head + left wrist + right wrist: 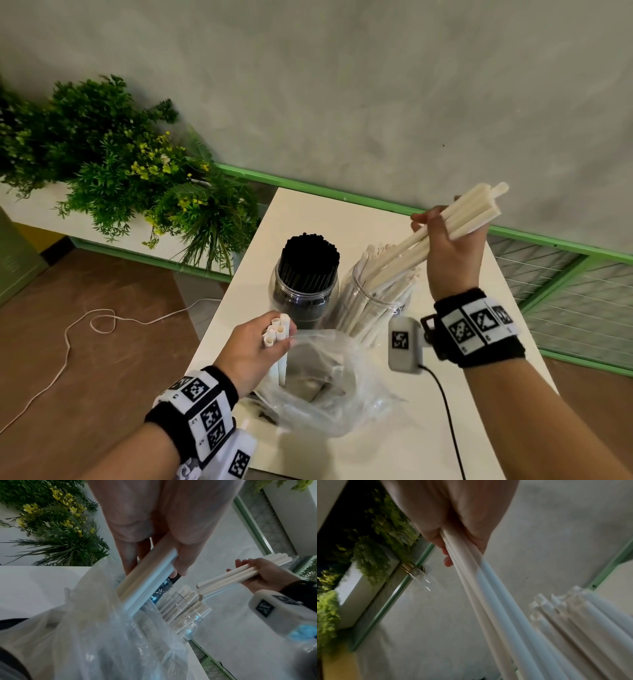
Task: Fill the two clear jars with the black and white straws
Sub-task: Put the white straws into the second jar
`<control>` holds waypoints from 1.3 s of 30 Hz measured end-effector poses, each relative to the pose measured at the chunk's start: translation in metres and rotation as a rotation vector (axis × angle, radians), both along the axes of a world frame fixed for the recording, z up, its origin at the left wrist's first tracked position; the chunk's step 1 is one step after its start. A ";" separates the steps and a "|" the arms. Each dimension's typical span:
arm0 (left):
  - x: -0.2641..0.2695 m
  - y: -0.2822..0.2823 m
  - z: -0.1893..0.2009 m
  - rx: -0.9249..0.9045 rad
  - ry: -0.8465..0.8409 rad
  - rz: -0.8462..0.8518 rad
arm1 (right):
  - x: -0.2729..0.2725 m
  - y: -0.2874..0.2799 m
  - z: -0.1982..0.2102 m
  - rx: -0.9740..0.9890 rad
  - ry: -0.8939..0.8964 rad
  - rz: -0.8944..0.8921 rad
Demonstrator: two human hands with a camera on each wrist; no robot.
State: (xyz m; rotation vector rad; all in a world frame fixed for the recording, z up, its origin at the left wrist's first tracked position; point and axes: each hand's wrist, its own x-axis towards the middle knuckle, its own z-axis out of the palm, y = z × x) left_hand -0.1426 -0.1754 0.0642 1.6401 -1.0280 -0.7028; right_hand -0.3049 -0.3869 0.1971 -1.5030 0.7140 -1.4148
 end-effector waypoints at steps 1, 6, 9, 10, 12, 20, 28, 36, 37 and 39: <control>0.001 0.000 -0.001 -0.003 0.001 -0.004 | 0.001 -0.008 0.000 -0.001 0.012 -0.031; -0.001 0.002 -0.003 -0.023 0.019 -0.007 | 0.008 -0.030 -0.013 0.031 0.076 -0.064; 0.000 0.002 -0.003 -0.015 0.026 0.006 | 0.011 -0.033 -0.024 0.041 0.140 -0.064; 0.000 0.002 -0.003 -0.014 0.025 0.008 | 0.012 -0.033 -0.029 0.049 0.154 -0.067; 0.000 0.003 -0.003 -0.012 0.017 0.011 | 0.014 -0.032 -0.038 0.060 0.174 -0.074; 0.002 0.003 -0.005 -0.010 0.059 0.015 | 0.014 -0.030 -0.043 0.038 0.118 -0.111; 0.003 0.002 -0.005 -0.012 0.032 0.004 | 0.021 -0.030 -0.064 0.078 0.193 -0.026; 0.005 0.002 -0.006 -0.007 0.021 0.004 | 0.011 -0.040 -0.072 -0.003 0.225 -0.020; 0.005 0.003 -0.005 -0.009 0.023 0.001 | 0.010 -0.041 -0.074 -0.057 0.284 -0.005; 0.004 0.004 -0.005 -0.010 0.029 -0.004 | 0.007 -0.042 -0.079 -0.226 0.490 0.031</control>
